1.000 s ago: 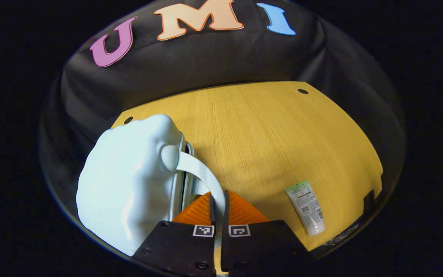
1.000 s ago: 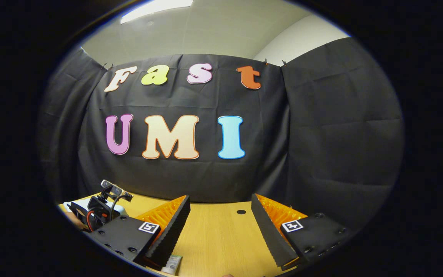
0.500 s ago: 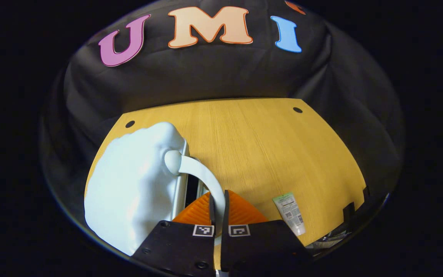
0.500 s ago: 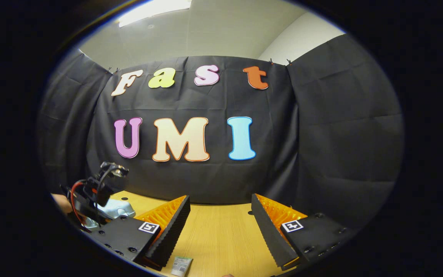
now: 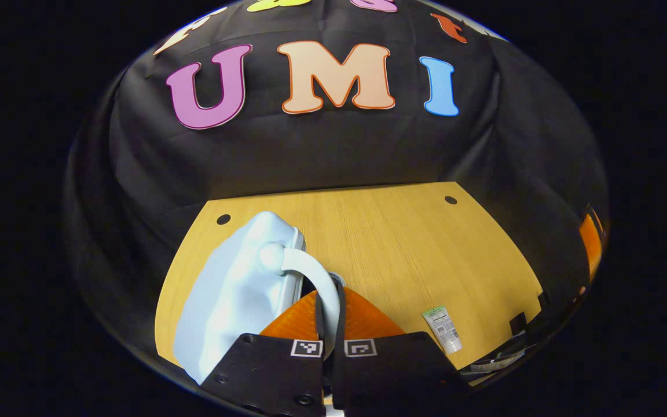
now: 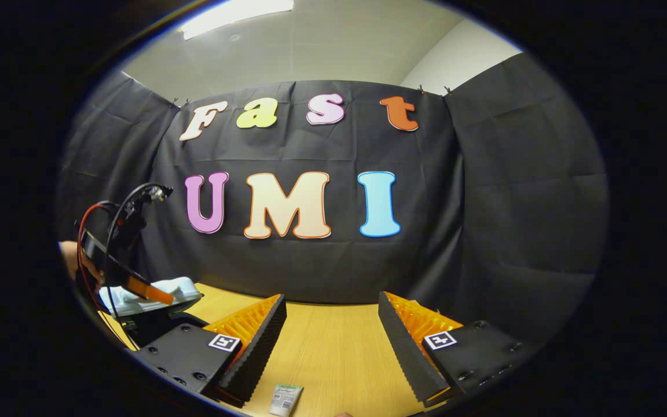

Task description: First open the suitcase, pack the skin care products into it, and then close the suitcase.

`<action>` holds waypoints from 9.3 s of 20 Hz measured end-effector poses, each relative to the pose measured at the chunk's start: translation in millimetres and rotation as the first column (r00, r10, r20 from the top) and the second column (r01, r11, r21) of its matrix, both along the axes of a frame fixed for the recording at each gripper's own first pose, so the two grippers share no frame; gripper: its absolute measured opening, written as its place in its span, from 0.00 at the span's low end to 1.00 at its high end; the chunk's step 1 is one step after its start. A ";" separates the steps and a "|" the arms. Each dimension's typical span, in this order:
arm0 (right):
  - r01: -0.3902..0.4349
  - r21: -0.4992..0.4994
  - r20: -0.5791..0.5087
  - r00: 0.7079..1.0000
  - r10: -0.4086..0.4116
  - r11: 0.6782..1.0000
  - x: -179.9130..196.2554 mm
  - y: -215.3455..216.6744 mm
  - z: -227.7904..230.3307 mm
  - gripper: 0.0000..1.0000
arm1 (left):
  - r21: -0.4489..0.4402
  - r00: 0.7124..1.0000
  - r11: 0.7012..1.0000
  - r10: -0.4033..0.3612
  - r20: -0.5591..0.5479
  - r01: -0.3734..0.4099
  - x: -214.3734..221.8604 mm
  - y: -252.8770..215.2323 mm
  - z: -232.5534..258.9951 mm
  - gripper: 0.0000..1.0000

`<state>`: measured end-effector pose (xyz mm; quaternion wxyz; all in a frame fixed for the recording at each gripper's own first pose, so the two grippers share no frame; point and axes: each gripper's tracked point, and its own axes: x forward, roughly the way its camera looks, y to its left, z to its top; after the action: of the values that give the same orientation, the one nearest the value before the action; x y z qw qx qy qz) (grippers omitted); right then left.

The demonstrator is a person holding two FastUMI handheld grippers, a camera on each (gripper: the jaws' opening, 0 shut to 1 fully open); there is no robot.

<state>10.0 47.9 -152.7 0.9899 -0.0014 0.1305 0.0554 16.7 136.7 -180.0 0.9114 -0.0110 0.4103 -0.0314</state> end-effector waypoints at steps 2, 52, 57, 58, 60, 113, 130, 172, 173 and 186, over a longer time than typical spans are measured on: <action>-0.010 -0.003 -0.005 1.000 0.010 1.000 -0.4 10.2 -2.3 0.99 | -0.024 1.000 1.000 0.016 0.023 -0.015 2.2 14.7 11.7 0.00; 0.083 -0.097 -0.022 0.996 -0.085 0.992 3.1 181.5 -18.9 0.98 | 0.086 0.905 0.901 0.424 0.037 -0.425 -52.0 458.6 -120.4 0.05; 0.085 -0.117 -0.012 0.996 -0.087 0.990 2.1 175.3 -16.7 0.98 | 0.142 0.867 0.855 0.493 0.075 -0.498 -50.7 466.2 -126.2 0.17; 0.085 -0.114 -0.002 0.996 -0.086 0.990 3.3 175.2 -13.7 0.98 | 0.137 0.865 0.855 0.487 0.120 -0.501 -42.9 463.6 -118.9 0.27; 0.085 -0.097 0.021 0.996 -0.083 0.992 5.5 173.3 -8.3 0.98 | 0.154 0.848 0.841 0.481 0.225 -0.518 -35.7 462.6 -86.7 0.53; -0.134 0.003 0.028 0.991 0.134 0.991 -26.9 1.9 -8.3 0.99 | -0.002 0.928 0.987 0.150 0.342 -0.159 -80.5 -81.8 -46.5 0.95; -0.121 -0.039 -0.040 0.992 0.119 0.992 -30.5 -21.1 -31.9 0.99 | -0.088 0.973 0.975 0.190 -0.131 -0.202 -117.1 -129.2 -202.8 0.83; -0.195 -0.011 -0.573 0.805 0.154 0.981 -94.9 49.1 -217.8 0.99 | -0.309 0.997 0.950 0.067 0.040 -0.051 -69.2 -101.9 -77.5 0.00; -0.202 -0.009 -0.601 0.784 0.156 0.979 -100.2 55.2 -230.7 0.99 | -0.319 0.996 0.947 0.069 0.050 -0.049 -66.9 -96.4 -71.1 0.00; -0.224 -0.062 -0.856 0.512 0.064 0.973 -150.2 69.4 -336.1 0.63 | -0.280 0.987 0.950 0.156 0.042 -0.138 -78.6 -5.3 -62.7 0.00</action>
<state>-140.2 117.3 -488.8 0.7887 -0.0664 0.5993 0.1200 -61.9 131.5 -242.7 0.9133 -0.1674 0.3706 -0.0207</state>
